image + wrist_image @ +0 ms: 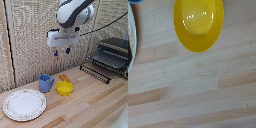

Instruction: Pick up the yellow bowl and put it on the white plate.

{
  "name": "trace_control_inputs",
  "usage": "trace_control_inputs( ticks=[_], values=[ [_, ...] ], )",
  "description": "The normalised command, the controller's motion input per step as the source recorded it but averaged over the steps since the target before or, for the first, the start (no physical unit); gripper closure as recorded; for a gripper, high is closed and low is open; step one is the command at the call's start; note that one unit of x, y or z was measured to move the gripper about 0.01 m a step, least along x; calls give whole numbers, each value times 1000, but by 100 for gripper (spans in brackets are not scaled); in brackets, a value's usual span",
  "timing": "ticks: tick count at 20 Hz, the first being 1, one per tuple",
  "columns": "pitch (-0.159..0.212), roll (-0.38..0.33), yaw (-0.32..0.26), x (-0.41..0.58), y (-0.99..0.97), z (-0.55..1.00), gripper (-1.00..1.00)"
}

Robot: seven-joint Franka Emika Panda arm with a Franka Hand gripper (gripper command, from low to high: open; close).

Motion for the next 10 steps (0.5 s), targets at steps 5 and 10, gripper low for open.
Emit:
trace_control_inputs(
  ticks=[5,10],
  values=[
    [10,36,-29,-266,-646,-276,-100],
    [0,23,-2,-273,-652,-324,-100]
  ],
)
